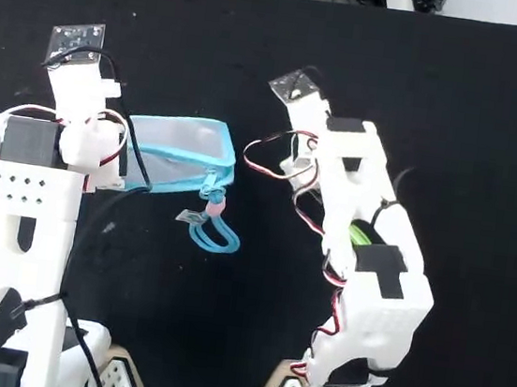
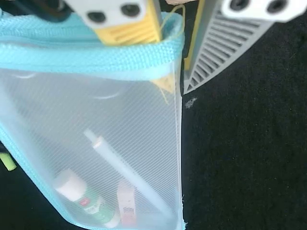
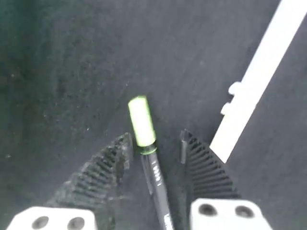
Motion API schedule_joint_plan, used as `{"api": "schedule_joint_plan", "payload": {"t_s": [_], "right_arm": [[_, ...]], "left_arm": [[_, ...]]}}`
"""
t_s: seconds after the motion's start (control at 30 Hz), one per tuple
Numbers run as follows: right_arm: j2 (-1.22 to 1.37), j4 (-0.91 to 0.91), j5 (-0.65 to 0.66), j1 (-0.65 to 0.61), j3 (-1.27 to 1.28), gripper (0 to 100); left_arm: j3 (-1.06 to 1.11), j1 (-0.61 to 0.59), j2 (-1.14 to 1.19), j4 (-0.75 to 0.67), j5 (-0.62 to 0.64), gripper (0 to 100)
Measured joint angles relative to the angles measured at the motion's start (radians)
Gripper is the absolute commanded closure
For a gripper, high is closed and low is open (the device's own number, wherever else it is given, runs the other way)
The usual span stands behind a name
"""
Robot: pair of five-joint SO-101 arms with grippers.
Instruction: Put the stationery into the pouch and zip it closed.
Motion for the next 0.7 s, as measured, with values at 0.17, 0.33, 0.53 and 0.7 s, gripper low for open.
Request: {"api": "schedule_joint_plan", "payload": {"t_s": [0.17,0.33,0.53,0.7], "right_arm": [[0.011,-0.058,0.098,-0.005,0.02,84.7],[0.124,-0.049,0.12,-0.011,-0.061,92.7],[0.199,0.068,0.12,-0.002,-0.207,98.8],[0.187,0.176,0.115,-0.003,-0.213,98.8]], "left_arm": [[0.0,0.0,0.0,0.0,0.0,97],[0.0,0.0,0.0,0.0,0.0,97],[0.018,0.0,0.0,-0.008,0.0,97],[0.02,0.0,0.0,-0.009,0.0,97]]}}
